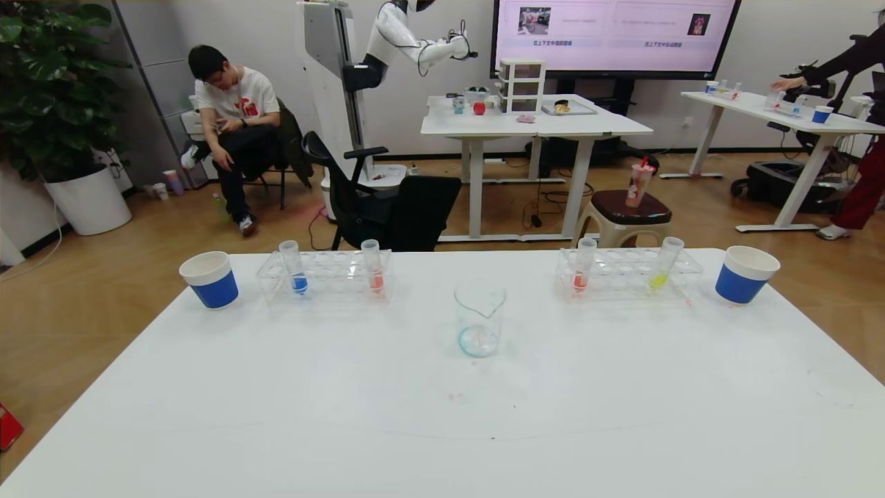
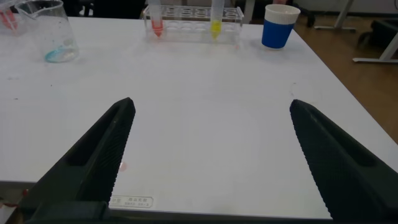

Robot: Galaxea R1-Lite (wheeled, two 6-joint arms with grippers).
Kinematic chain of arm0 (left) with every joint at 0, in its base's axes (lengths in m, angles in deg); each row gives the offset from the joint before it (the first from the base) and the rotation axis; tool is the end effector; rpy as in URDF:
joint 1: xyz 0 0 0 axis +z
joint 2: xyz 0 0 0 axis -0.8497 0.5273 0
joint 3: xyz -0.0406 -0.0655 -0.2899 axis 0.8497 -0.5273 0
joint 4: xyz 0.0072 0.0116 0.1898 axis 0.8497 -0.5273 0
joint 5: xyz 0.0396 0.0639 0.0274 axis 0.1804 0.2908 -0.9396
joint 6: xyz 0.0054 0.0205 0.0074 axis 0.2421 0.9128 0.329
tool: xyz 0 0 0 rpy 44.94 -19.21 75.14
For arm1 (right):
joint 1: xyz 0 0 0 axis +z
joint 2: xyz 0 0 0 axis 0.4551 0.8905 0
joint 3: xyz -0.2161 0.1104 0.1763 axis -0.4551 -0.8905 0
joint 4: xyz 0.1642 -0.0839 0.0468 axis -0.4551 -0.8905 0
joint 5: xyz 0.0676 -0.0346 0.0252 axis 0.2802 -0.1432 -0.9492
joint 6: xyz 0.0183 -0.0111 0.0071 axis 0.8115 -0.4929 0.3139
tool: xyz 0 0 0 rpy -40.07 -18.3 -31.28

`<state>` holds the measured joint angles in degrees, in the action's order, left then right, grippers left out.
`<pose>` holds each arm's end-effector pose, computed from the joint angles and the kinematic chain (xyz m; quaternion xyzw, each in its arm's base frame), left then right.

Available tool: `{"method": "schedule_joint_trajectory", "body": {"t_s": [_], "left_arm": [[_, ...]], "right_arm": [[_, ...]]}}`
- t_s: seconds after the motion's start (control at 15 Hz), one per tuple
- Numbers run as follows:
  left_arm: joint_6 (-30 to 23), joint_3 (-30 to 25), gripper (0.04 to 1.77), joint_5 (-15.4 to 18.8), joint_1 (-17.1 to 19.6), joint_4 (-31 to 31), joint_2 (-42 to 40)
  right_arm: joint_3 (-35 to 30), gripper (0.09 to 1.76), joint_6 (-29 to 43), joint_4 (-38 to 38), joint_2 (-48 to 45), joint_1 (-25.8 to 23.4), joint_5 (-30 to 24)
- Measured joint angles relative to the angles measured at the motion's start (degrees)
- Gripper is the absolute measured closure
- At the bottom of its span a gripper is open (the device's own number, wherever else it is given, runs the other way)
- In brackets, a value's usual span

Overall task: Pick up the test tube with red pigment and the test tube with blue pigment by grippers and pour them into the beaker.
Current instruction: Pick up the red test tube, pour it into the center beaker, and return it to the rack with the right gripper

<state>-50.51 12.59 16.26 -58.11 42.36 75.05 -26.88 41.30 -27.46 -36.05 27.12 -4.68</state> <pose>-0.0229 -0.0001 0.0752 0.0014 0.0007 -0.0017 1.0000 -0.0228 0.0002 0.0755 -0.0008 -0.0005 0.0064 1.0000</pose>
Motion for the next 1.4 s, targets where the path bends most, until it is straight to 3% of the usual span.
{"method": "schedule_joint_trajectory", "body": {"t_s": [0.4, 0.67, 0.93, 1.4], "left_arm": [[0.0, 0.0, 0.06, 0.0, 0.0, 0.0, 0.0], [0.0, 0.0, 0.06, 0.0, 0.0, 0.0, 0.0], [0.0, 0.0, 0.06, 0.0, 0.0, 0.0, 0.0], [0.0, 0.0, 0.06, 0.0, 0.0, 0.0, 0.0]], "right_arm": [[0.7, 0.11, 0.0, 0.1, 0.0, -0.1, 0.0], [6.3, 0.11, 0.1, 0.8, 3.9, 0.0, -0.5], [13.4, 0.11, 0.6, 10.9, 20.9, 1.5, -0.6], [28.6, 0.11, 0.8, 34.7, 61.1, 7.1, 0.1]]}}
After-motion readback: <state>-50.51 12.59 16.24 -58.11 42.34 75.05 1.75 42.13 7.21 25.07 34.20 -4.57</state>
